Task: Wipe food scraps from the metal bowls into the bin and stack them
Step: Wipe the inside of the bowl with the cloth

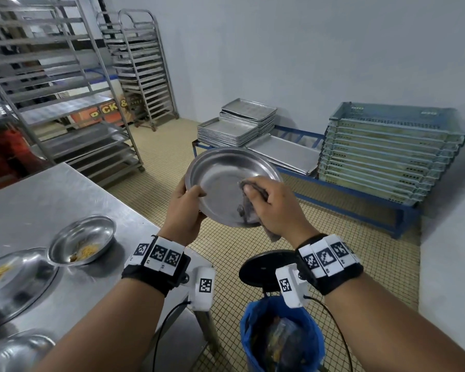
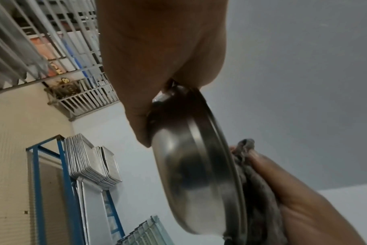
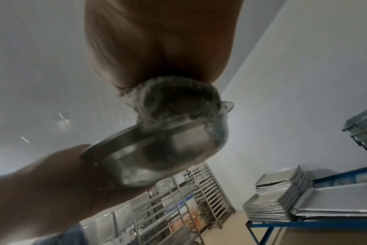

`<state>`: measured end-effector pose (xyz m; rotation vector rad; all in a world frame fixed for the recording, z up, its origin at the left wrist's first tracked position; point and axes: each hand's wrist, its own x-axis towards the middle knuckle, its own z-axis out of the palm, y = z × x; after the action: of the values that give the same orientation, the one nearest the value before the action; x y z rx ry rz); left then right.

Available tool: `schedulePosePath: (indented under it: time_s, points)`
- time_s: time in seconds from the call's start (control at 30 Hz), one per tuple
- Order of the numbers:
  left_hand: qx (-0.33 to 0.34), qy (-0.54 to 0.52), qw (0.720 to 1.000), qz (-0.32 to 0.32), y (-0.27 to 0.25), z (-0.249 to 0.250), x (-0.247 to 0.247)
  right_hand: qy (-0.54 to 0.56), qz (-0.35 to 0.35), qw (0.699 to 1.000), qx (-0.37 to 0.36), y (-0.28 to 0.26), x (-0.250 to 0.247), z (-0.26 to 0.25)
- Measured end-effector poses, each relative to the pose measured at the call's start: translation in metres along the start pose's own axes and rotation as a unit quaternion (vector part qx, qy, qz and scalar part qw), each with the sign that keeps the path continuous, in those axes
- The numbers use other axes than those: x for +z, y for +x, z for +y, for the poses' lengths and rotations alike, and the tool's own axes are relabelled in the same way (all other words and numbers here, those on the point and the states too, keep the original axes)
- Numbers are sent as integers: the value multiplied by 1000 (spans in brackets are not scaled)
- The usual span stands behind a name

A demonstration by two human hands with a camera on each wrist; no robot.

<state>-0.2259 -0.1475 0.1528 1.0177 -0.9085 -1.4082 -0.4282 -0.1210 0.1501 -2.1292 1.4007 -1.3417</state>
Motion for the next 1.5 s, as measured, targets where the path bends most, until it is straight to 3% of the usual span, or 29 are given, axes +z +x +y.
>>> schedulePosePath:
  time_s: [0.2, 0.23, 0.3, 0.4, 0.5, 0.77, 0.97, 1.03, 1.1, 1.17, 1.23, 1.37, 1.5]
  points:
    - [68, 55, 993, -80, -11, -9, 0, -81, 76, 994, 2, 25, 10, 0]
    - [77, 62, 991, -87, -13, -10, 1, -92, 63, 994, 7, 27, 12, 1]
    - [93, 66, 989, -96, -17, -12, 2, -144, -32, 989, 17, 25, 19, 7]
    - [97, 69, 989, -88, -18, -14, -2, -303, -188, 934, -7, 9, 28, 19]
    - [97, 80, 989, -82, -19, -18, -8, -360, -192, 913, 7, -9, 25, 24]
    - [131, 138, 978, -80, -21, -38, -8, -321, -144, 933, 78, -37, 27, 33]
    - [103, 98, 987, -73, -20, -50, -5, -210, -63, 970, 104, -45, 33, 41]
    - [97, 92, 989, -67, -20, -53, -3, -202, -108, 970, 76, -48, 38, 42]
    - [93, 92, 990, -57, -20, -54, -3, -258, -170, 951, 30, -55, 42, 43]
    - [103, 107, 988, -51, -19, -55, -5, -327, -184, 927, 10, -59, 43, 49]
    - [116, 124, 984, -50, -19, -56, -7, -365, -170, 915, 35, -58, 42, 57]
    - [106, 123, 985, -61, -22, -59, -4, -333, -191, 923, 34, -51, 54, 67]
    - [114, 122, 984, -66, -22, -62, -3, -302, -245, 921, -39, -60, 69, 67]
